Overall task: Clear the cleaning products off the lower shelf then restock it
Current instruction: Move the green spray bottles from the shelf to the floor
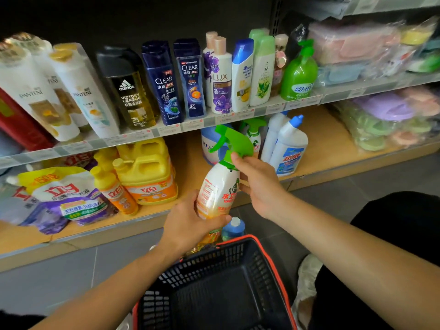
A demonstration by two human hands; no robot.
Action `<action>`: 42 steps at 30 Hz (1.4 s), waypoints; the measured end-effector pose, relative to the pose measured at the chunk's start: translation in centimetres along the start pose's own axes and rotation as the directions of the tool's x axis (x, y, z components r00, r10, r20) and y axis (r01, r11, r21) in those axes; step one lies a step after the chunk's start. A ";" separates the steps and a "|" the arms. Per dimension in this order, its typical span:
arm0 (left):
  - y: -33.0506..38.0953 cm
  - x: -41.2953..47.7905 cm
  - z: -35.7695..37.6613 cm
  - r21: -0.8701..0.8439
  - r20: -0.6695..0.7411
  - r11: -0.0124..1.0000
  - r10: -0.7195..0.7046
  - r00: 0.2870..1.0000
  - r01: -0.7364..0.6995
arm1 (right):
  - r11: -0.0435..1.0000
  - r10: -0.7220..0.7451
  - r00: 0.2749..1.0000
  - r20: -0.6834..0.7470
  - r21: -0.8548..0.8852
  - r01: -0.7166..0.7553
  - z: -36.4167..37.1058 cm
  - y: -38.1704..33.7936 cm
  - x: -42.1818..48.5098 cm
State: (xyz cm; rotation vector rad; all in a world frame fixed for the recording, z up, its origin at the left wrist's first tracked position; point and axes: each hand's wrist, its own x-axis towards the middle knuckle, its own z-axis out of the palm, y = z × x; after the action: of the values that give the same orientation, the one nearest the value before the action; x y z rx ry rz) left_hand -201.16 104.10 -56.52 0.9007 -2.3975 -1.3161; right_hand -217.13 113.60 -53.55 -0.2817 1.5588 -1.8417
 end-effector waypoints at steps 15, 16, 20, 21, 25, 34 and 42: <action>1.7 0.7 0.0 -0.401 0.354 0.890 -0.066 0.933 0.215 | 0.996 0.059 0.993 0.104 0.061 -0.066 -0.4 -0.6 1.6; 1.9 0.6 0.0 -0.461 0.403 0.844 -0.077 0.912 0.275 | 0.996 0.059 0.988 0.144 0.055 -0.068 -0.5 -0.7 1.7; 2.1 0.5 0.0 -0.600 0.558 0.659 -0.062 0.827 0.454 | 0.978 0.072 0.950 0.305 0.163 -0.127 -0.8 -1.2 1.9; 2.0 0.5 -0.1 -0.617 0.590 0.625 -0.036 0.807 0.479 | 0.966 0.080 0.930 0.358 0.201 -0.160 -0.9 -1.3 1.8; 1.8 0.5 -0.8 -0.653 0.686 0.539 0.122 0.717 0.532 | 0.942 0.094 0.870 0.484 0.239 -0.235 -1.4 -1.5 1.6; 2.9 0.1 -0.4 -0.608 0.466 0.726 -0.001 0.885 0.321 | 0.988 0.000 0.957 0.289 0.147 -0.045 -1.4 -1.6 1.5; 2.4 0.1 0.8 -0.095 0.085 0.995 0.052 0.995 -0.044 | 0.999 -0.031 1.000 -0.003 0.042 0.031 -0.5 -0.7 0.5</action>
State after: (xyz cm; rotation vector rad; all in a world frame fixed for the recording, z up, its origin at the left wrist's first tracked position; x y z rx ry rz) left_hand -202.57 105.51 -54.98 0.7703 -2.3841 -1.4636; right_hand -218.06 113.70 -53.16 -0.2856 1.5229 -1.8968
